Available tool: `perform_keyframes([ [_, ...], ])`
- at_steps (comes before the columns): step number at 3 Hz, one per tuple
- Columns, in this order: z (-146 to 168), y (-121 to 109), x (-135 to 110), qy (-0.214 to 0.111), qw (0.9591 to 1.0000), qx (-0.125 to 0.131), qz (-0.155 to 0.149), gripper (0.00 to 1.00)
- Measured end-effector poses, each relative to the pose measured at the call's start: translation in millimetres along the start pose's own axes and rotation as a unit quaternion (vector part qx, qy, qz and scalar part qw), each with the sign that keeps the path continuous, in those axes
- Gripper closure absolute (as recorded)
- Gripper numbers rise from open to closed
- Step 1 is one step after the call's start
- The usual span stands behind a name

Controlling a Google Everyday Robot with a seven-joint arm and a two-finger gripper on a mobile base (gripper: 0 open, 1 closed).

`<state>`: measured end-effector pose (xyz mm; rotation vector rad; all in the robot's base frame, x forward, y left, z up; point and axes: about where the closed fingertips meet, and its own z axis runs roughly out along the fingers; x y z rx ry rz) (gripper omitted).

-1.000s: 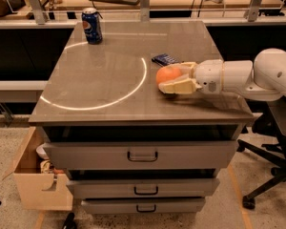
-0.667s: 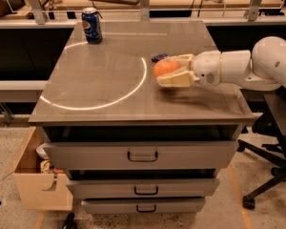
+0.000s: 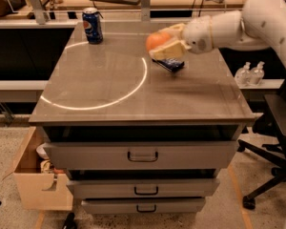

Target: Move orange near pepsi can

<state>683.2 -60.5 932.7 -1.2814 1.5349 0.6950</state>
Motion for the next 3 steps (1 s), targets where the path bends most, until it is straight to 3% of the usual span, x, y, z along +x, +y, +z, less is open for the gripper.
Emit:
perform_keyframes([
  [1,35,-33,-2,0.031,0.9994,-0.013,-0.005,1.00],
  [2,74,-69,-2,0.044,0.9990,-0.009,0.000,1.00],
  [3,100,-103,-17,0.030,0.9993,0.022,-0.004,1.00],
])
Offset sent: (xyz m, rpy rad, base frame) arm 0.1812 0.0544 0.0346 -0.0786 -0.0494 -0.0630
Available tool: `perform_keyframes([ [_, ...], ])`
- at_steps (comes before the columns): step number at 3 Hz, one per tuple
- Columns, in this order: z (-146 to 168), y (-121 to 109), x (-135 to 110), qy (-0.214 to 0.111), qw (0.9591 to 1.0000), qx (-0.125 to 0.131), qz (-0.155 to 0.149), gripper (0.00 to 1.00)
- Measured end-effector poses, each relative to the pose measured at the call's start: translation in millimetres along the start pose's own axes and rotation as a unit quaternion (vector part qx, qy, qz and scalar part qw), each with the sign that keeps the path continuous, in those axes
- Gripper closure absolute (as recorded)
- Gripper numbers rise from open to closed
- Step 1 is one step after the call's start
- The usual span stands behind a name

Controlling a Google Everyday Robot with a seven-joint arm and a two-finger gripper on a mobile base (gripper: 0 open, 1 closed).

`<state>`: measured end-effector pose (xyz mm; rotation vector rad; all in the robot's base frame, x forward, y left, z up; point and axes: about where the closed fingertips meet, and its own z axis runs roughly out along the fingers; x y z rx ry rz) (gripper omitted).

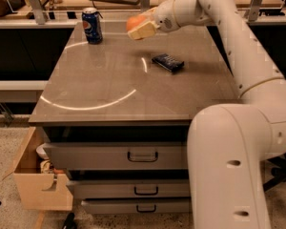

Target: Move orange near pepsi can

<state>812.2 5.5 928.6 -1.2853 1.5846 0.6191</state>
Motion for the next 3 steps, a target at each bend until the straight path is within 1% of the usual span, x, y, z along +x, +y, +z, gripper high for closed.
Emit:
perform_keyframes([
  [1,24,-23,-13,-0.011,0.9995,0.030,-0.006,1.00],
  [2,49,-35,-14,-0.008,0.9990,0.044,-0.008,1.00],
  [3,66,-40,-3,0.004,0.9987,0.050,-0.005,1.00],
])
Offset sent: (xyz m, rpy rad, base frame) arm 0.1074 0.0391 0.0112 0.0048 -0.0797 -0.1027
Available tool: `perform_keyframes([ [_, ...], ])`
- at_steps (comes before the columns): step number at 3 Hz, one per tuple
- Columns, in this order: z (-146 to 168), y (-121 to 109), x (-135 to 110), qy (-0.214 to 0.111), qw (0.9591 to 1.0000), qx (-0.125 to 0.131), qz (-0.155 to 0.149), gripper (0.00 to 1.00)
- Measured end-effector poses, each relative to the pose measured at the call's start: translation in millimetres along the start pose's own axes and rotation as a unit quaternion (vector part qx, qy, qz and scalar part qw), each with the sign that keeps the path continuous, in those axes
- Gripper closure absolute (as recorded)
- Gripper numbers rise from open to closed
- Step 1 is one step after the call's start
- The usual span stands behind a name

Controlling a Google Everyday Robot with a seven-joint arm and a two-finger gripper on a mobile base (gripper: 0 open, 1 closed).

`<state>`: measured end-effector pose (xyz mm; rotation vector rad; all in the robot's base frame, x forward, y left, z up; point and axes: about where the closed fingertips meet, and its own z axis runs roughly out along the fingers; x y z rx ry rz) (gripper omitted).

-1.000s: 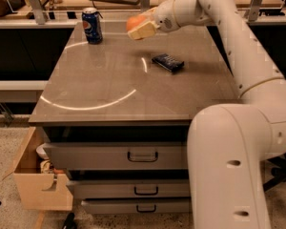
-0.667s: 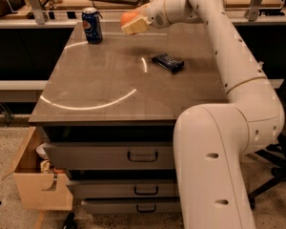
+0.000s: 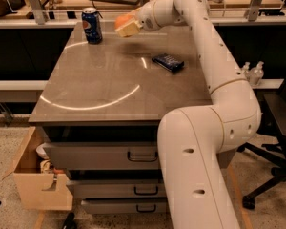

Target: Move orange near pepsi can

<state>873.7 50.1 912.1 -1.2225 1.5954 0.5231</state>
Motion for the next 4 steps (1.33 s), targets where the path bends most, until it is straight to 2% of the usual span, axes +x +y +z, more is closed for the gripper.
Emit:
perform_keyframes([
  [1,16,-1,13,0.018,0.9998,0.003,0.000,1.00],
  [4,46,4,42,0.012,0.9996,-0.009,0.024,1.00],
])
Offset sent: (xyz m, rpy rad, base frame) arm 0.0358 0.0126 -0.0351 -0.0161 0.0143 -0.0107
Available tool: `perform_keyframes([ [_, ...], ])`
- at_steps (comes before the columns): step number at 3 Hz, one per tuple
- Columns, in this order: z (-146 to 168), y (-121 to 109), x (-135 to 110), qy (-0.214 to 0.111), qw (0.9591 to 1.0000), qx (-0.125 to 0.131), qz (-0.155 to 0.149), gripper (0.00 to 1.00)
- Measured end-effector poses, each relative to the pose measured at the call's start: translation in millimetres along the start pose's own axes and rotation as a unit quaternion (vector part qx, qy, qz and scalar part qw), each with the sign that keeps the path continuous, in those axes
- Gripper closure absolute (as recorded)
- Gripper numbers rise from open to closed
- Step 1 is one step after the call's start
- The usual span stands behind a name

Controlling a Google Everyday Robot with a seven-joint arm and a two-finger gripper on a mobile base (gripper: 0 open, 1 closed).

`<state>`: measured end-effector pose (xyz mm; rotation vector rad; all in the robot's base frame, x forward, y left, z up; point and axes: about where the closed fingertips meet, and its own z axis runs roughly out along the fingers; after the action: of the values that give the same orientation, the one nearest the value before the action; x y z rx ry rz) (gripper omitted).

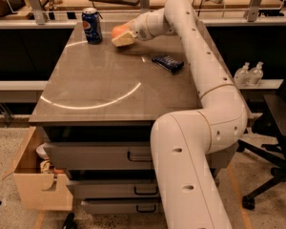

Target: Move orange near pepsi can

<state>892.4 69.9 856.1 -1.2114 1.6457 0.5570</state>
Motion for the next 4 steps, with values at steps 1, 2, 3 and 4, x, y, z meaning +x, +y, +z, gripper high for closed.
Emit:
perform_keyframes([
  [1,4,2,1,0.001,1.0000,-0.003,0.000,0.83],
  [2,8,4,2,0.001,1.0000,-0.006,0.001,0.59],
  [3,13,6,3,0.002,1.0000,-0.008,0.002,0.36],
  [4,16,8,4,0.003,0.9999,-0.011,0.002,0.13],
])
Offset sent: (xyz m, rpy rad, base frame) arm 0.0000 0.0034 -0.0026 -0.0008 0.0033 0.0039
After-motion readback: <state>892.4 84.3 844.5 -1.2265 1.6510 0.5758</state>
